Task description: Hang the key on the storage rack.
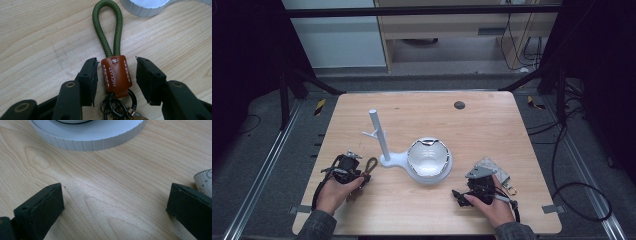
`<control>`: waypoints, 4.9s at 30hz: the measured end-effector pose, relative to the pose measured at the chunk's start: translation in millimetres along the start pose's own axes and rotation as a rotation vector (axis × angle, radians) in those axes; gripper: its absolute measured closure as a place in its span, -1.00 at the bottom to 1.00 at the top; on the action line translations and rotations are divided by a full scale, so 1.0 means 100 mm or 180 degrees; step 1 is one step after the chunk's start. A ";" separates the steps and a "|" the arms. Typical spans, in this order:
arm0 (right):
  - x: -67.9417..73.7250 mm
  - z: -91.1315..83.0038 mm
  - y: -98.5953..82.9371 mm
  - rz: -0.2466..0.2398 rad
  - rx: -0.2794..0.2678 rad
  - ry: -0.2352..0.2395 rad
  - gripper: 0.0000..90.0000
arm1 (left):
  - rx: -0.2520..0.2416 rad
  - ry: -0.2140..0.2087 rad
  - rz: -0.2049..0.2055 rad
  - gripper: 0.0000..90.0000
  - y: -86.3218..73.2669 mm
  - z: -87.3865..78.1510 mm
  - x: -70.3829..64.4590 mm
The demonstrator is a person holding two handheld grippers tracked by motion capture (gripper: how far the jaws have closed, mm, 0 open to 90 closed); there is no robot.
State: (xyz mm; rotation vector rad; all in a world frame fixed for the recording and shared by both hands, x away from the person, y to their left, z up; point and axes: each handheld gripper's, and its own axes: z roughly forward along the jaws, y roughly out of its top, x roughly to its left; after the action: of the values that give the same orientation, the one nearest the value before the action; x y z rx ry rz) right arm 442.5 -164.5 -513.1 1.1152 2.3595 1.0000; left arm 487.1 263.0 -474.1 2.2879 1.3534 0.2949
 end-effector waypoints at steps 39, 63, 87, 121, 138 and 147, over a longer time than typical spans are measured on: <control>0.00 -0.01 -0.01 0.0001 0.0006 -0.0004 -0.98 | -0.1037 0.0136 0.0324 0.46 -0.23 -0.66 -0.17; 0.01 -0.01 -0.01 0.0003 0.0006 -0.0005 -0.98 | -0.1747 0.0120 0.0355 0.46 -0.19 -0.97 -0.42; 0.00 -0.01 -0.01 -0.0003 0.0001 -0.0001 -0.98 | -0.1871 0.0058 0.0447 0.46 -0.16 -1.10 -0.55; 0.01 -0.01 -0.01 -0.0003 -0.0006 0.0003 -0.98 | -0.1908 0.0084 0.0217 0.46 0.09 -0.95 -0.47; 0.01 -0.01 -0.02 -0.0006 -0.0005 0.0011 -0.98 | -0.1801 0.0097 0.0182 0.46 0.18 -0.82 -0.43; 0.01 -0.01 -0.02 -0.0005 -0.0005 0.0011 -0.99 | -0.1767 0.0069 0.0176 0.46 0.21 -0.78 -0.43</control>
State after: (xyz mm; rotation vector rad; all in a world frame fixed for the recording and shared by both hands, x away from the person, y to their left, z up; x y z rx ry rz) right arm 440.3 -165.1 -513.3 1.1117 2.3616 1.0035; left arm 450.5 239.3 -394.1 1.8582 1.0511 0.6281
